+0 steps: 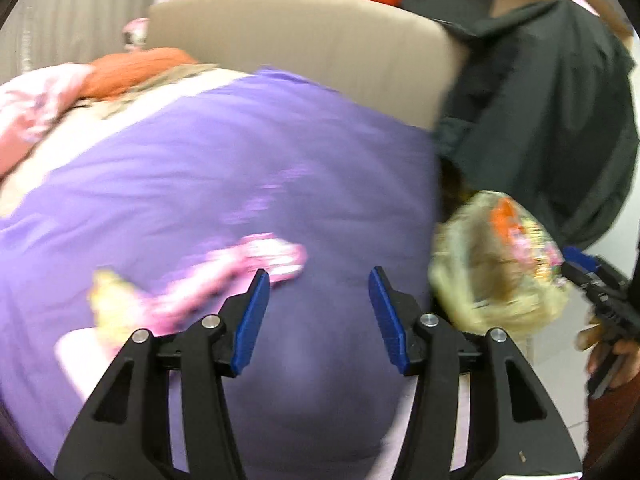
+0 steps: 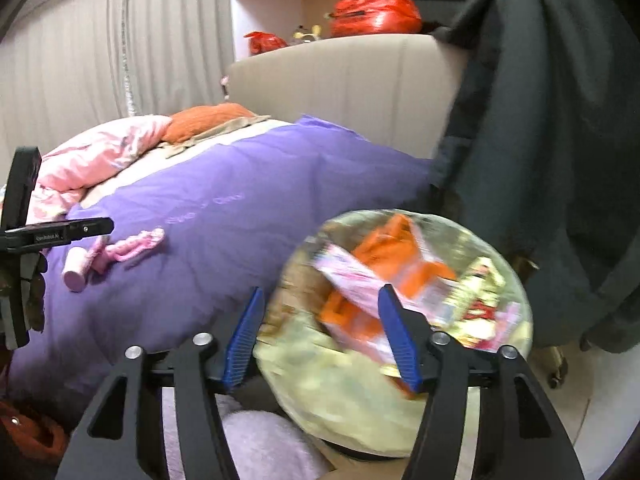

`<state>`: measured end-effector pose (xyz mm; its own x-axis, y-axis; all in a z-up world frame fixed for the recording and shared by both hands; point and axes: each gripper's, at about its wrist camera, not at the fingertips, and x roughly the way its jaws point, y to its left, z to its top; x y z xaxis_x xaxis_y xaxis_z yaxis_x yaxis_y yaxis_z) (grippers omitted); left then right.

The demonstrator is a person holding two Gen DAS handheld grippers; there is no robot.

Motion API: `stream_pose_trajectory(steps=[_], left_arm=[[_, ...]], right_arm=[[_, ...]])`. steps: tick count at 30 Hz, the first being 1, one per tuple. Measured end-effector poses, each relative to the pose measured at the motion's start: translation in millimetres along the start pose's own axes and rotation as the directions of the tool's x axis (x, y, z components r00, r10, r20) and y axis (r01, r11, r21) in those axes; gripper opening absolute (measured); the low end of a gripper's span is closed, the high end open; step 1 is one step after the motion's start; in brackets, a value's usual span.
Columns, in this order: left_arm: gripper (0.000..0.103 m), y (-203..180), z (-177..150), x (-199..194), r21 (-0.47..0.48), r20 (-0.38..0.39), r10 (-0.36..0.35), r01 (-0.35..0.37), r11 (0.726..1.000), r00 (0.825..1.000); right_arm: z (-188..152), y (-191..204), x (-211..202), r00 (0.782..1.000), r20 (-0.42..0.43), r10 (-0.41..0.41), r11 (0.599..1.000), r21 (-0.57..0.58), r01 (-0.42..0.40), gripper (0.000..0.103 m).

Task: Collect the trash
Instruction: 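Move both tools back over the bed toward the remaining candies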

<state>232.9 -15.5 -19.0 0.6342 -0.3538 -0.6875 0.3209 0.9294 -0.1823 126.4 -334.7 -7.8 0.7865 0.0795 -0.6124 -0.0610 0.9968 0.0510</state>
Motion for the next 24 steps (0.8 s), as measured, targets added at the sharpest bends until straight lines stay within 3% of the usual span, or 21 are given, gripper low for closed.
stream_pose_trajectory(steps=[4, 7, 15, 19, 22, 24], left_arm=[[0.049, 64, -7, -26, -0.114, 0.031, 0.091, -0.086, 0.99, 0.995], [0.051, 105, -16, -39, -0.224, 0.052, 0.118, -0.103, 0.969, 0.992], [0.053, 167, -36, -49, -0.305, 0.061, 0.099, -0.076, 0.949, 0.993], [0.053, 186, -38, -44, -0.29, 0.042, 0.097, -0.081, 0.954, 0.994], [0.053, 198, -38, -36, -0.318, 0.037, 0.03, -0.017, 0.948, 0.999], [0.053, 200, -38, -33, -0.332, 0.033, 0.002, 0.009, 0.943, 0.999]], right_arm=[[8, 36, 13, 0.996, 0.004, 0.084, 0.996, -0.02, -0.084, 0.059], [13, 74, 30, 0.989, -0.032, 0.143, 0.988, -0.061, -0.145, 0.06], [19, 185, 68, 0.973, -0.154, 0.17, 0.957, -0.208, -0.2, 0.06], [23, 240, 89, 0.983, -0.142, 0.117, 0.947, -0.281, -0.153, 0.06], [25, 263, 104, 0.99, -0.113, 0.086, 0.94, -0.319, -0.118, 0.06], [29, 271, 119, 0.987, -0.119, 0.106, 0.95, -0.282, -0.136, 0.06]])
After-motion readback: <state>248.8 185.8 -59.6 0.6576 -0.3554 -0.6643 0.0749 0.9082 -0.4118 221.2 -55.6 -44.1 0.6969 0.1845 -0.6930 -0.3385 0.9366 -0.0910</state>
